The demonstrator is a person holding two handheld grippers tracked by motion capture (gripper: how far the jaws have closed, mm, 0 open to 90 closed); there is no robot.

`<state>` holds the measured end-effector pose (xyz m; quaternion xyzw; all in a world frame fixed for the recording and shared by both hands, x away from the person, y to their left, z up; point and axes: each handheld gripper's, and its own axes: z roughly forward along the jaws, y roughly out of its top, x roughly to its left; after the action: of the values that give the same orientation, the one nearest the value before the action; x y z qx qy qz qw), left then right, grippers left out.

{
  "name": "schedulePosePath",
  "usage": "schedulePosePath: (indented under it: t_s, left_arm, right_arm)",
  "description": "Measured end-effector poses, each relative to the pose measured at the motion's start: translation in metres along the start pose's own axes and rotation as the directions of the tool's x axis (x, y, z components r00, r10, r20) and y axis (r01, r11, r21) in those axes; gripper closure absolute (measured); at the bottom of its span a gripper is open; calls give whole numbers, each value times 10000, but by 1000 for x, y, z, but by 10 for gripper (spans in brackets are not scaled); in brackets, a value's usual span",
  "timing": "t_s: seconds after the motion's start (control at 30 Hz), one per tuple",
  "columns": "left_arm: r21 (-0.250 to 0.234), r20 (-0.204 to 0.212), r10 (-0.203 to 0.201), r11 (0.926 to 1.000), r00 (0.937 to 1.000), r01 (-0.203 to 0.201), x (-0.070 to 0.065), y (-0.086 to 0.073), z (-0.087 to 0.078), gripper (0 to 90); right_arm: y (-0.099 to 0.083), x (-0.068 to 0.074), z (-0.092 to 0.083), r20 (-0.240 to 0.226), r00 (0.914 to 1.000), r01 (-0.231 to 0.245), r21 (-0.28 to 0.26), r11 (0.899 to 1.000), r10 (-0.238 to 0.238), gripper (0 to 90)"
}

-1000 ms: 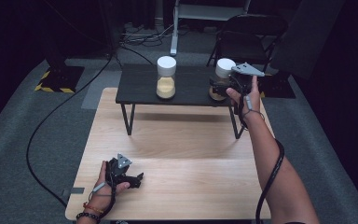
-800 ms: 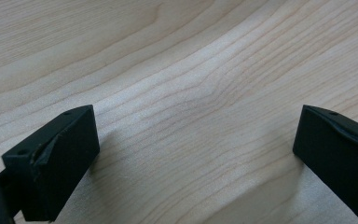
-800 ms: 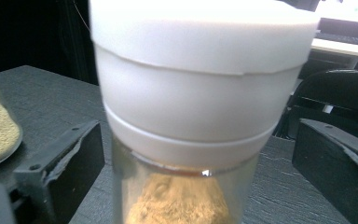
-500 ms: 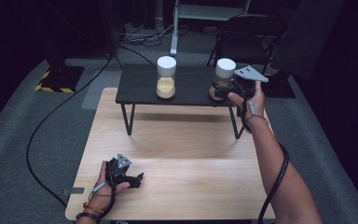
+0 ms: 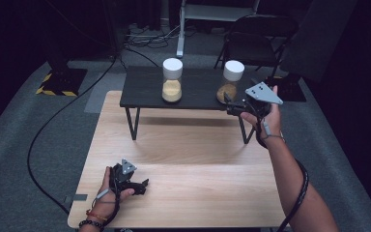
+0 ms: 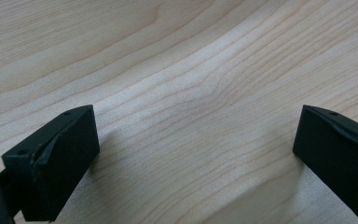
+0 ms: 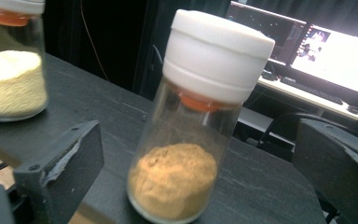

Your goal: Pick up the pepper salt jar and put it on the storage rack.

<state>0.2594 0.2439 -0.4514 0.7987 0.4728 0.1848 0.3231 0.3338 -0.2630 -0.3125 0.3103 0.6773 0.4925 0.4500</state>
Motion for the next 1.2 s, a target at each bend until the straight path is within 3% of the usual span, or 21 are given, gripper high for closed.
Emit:
schedulePosePath:
  t_s: [0.6,1.2]
  left_arm:
    - [-2,1,-3,10000,10000,3,0,0,0,4]
    - [-2,27,28,10000,10000,-28,1,0,0,5]
  right_arm:
    - [-40,12,-37,-412,9947,926,-433,9948,-944,18]
    - [-82,31,-52,-946,9822,1654,260,9859,-1623,18]
